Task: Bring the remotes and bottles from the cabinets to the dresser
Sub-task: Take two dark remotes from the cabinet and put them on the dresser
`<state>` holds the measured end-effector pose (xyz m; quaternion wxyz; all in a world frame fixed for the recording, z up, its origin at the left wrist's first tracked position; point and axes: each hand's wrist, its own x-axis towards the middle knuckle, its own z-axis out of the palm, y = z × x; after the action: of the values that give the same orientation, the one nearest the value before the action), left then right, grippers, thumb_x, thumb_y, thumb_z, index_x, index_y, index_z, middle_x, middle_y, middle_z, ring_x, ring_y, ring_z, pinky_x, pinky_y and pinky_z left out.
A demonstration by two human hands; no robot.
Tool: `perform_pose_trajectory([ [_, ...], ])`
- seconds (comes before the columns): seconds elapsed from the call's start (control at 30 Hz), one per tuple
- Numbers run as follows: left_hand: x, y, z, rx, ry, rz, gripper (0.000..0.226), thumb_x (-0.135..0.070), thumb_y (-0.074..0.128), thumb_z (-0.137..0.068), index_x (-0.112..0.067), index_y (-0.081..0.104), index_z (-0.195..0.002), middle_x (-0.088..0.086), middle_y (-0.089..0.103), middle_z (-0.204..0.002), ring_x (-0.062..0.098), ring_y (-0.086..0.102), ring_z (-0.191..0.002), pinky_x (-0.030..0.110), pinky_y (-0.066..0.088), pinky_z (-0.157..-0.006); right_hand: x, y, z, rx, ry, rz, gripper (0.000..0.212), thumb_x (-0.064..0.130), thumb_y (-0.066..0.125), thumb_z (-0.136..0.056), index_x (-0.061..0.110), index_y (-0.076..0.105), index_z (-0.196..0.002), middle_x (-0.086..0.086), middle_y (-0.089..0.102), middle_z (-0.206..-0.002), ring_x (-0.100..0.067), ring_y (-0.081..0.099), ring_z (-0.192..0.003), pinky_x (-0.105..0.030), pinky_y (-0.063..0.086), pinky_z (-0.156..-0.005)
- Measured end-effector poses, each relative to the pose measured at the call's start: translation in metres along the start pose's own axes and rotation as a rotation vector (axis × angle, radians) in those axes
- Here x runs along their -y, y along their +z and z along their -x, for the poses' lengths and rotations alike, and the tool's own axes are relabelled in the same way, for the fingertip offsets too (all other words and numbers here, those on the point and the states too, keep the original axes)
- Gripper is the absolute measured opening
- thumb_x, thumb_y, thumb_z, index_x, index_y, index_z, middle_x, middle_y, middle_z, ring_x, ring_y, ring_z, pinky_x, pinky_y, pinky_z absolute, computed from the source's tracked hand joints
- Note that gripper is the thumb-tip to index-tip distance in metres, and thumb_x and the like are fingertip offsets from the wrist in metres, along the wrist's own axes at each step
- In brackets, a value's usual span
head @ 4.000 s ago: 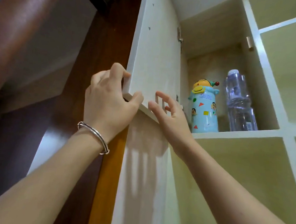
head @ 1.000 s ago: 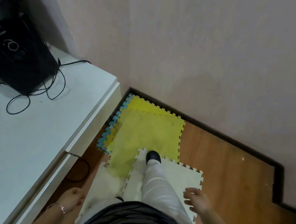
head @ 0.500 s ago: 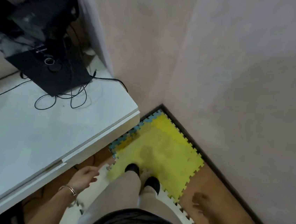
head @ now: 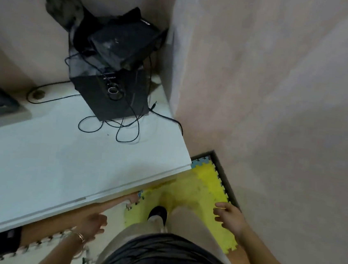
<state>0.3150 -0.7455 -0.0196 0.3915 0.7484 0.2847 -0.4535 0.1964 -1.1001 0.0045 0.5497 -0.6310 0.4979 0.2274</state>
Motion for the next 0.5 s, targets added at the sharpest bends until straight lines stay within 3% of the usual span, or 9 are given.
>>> perform_pose_trajectory([
  [0.13, -0.021, 0.017, 0.002, -0.068, 0.027, 0.139, 0.021, -0.014, 0.043, -0.095, -0.005, 0.055, -0.109, 0.014, 0.059, -0.106, 0.026, 0.054, -0.093, 0.027, 0.034, -0.065, 0.004, -0.012, -0.018, 0.07, 0.032, 0.111, 0.011, 0.013, 0.052, -0.092, 0.01, 0.053, -0.103, -0.008, 0.054, -0.087, -0.016, 0.048, -0.062, -0.02, 0.036, -0.047],
  [0.27, -0.02, 0.039, 0.009, -0.12, -0.023, 0.258, 0.03, -0.013, 0.038, -0.096, 0.0, 0.055, -0.117, 0.013, 0.059, -0.102, 0.024, 0.056, -0.083, 0.026, 0.03, -0.059, 0.012, -0.037, -0.044, 0.131, 0.128, 0.224, 0.003, 0.009, 0.049, -0.093, 0.006, 0.051, -0.094, -0.005, 0.048, -0.069, -0.01, 0.042, -0.041, -0.013, 0.027, -0.03],
  [0.33, -0.01, 0.053, 0.02, -0.151, -0.093, 0.345, 0.029, -0.012, 0.038, -0.096, 0.002, 0.054, -0.116, 0.012, 0.058, -0.096, 0.02, 0.053, -0.072, 0.025, 0.028, -0.056, 0.021, -0.054, -0.058, 0.147, 0.125, 0.316, 0.004, 0.003, 0.049, -0.093, 0.005, 0.051, -0.089, -0.006, 0.048, -0.066, -0.007, 0.047, -0.033, -0.013, 0.033, -0.032],
  [0.4, 0.003, 0.071, 0.035, -0.151, -0.161, 0.396, 0.024, -0.012, 0.041, -0.096, 0.0, 0.055, -0.111, 0.014, 0.056, -0.097, 0.022, 0.051, -0.072, 0.025, 0.027, -0.059, 0.037, -0.07, -0.07, 0.14, 0.087, 0.346, 0.004, -0.001, 0.051, -0.09, 0.001, 0.054, -0.089, -0.009, 0.048, -0.065, -0.008, 0.049, -0.034, -0.016, 0.036, -0.036],
  [0.5, 0.014, 0.097, 0.06, -0.194, -0.207, 0.527, 0.011, -0.006, 0.045, -0.093, -0.004, 0.053, -0.1, 0.013, 0.053, -0.088, 0.021, 0.048, -0.064, 0.025, 0.025, -0.057, 0.073, -0.079, -0.086, 0.184, 0.061, 0.368, 0.003, 0.008, 0.056, -0.09, 0.005, 0.057, -0.091, -0.013, 0.056, -0.084, -0.023, 0.058, -0.064, -0.027, 0.043, -0.057],
])
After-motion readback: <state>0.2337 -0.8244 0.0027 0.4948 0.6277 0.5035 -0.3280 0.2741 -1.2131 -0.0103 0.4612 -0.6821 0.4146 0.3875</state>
